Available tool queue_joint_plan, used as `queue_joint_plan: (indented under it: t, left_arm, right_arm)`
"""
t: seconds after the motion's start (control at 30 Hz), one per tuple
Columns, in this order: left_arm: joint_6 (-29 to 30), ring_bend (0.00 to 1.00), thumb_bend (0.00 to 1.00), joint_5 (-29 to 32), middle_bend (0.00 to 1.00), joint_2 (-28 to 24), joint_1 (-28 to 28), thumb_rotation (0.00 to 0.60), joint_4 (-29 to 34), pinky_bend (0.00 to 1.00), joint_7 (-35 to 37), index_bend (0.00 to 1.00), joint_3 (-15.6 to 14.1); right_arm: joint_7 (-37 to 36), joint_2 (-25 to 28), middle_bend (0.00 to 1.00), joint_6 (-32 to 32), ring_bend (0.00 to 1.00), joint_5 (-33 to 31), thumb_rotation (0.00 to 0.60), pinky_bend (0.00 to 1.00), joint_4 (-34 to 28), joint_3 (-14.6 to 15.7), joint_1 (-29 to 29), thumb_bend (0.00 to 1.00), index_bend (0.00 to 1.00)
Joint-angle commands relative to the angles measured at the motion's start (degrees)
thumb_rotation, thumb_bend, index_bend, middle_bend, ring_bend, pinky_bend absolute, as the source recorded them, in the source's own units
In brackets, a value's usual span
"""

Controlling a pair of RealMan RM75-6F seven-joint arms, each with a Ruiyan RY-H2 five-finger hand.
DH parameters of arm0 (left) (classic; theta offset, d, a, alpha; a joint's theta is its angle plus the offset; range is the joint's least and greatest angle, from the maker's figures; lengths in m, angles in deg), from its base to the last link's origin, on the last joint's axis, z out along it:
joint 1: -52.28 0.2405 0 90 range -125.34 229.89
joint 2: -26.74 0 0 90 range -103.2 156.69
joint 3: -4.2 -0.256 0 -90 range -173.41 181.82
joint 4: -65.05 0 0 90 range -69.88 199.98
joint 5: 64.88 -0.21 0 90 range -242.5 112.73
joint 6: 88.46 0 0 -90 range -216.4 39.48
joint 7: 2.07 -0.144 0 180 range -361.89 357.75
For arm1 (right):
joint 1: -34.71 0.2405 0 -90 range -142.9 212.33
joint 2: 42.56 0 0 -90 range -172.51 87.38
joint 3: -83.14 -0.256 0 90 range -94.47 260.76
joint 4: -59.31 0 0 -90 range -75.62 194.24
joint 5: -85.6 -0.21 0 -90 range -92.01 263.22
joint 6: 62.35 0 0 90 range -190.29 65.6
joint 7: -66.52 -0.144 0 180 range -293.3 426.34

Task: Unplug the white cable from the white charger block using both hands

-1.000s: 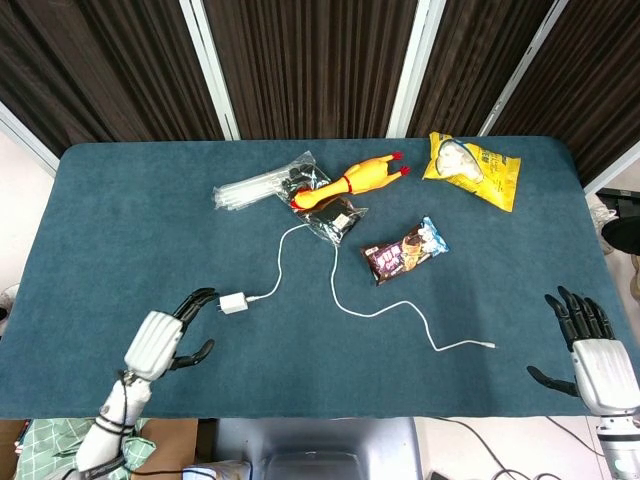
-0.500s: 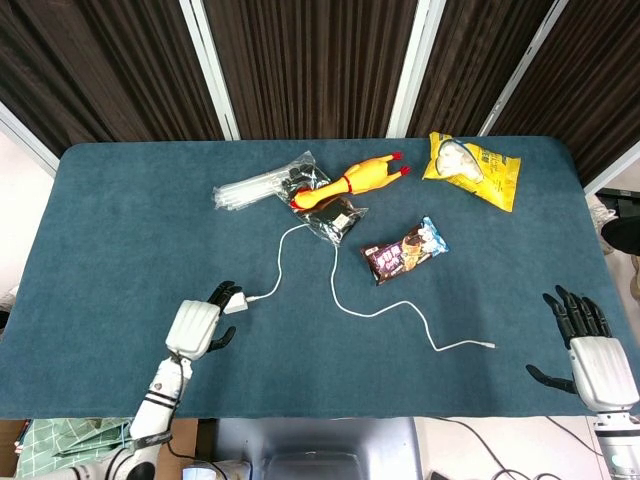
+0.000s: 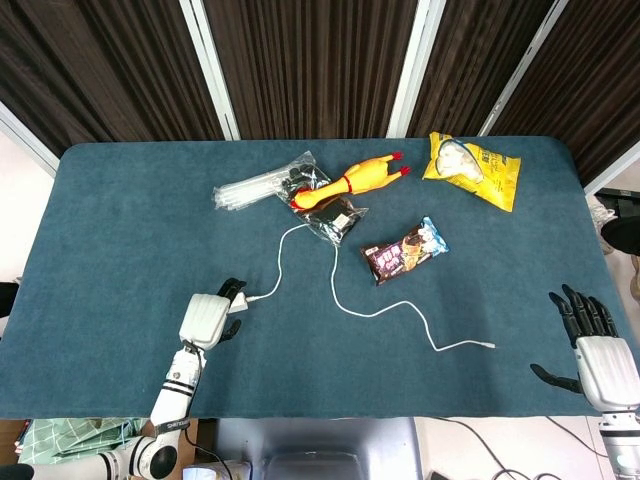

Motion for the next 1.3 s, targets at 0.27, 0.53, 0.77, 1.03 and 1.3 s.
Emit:
queue_joint_plan:
  t: [0.27, 0.53, 0.77, 1.03, 1.3]
  left_arm:
    - [-0.1, 1.0, 0.36, 1.8, 0.32, 2.7, -1.5, 0.6, -5.4, 1.0, -1.4, 0.3, 0.6]
    - [0.1, 1.0, 0.36, 2.2, 0.38, 3.1, -1.9, 0.6, -6.4, 1.0, 0.3, 0.34, 0.7]
    - [-0.2, 1.0, 0.36, 2.9, 0.43, 3.1, -2.3, 0.6, -6.3, 1.0, 1.6, 0.38, 1.1]
    - [-0.5, 1.0, 0.41, 4.1, 0.59, 3.1, -2.5, 0.6, -6.6, 1.0, 1.6, 0.5, 1.3]
    - [1.2, 1.0, 0.59, 2.9, 0.77, 2.8, -2.1, 0.6, -5.6, 1.0, 5.6, 0.67, 1.4]
  right_arm:
    - [-0.5, 0.2, 0.0, -0.1, 0.0, -0.4, 0.6, 0.0, 0.2, -0.2, 0.0, 0.19, 0.0]
    - [-0.4, 0.2, 0.0, -0.1, 0.0, -0.4, 0.6, 0.0, 0.2, -0.2, 0.0, 0.19, 0.0]
    - [-0.2, 0.1, 0.0, -0.2, 0.0, -0.4, 0.6, 0.0, 0.2, -0.3, -0.1, 0.19, 0.0]
    - [-0.2, 0.1, 0.0, -0.5, 0.0, -0.4, 0.6, 0.0, 0.2, -0.3, -0.2, 0.19, 0.0]
    - [0.2, -0.1, 0.0, -0.3, 0.0, -0.3, 0.6, 0.0, 0.2, -0.2, -0.1, 0.19, 0.0]
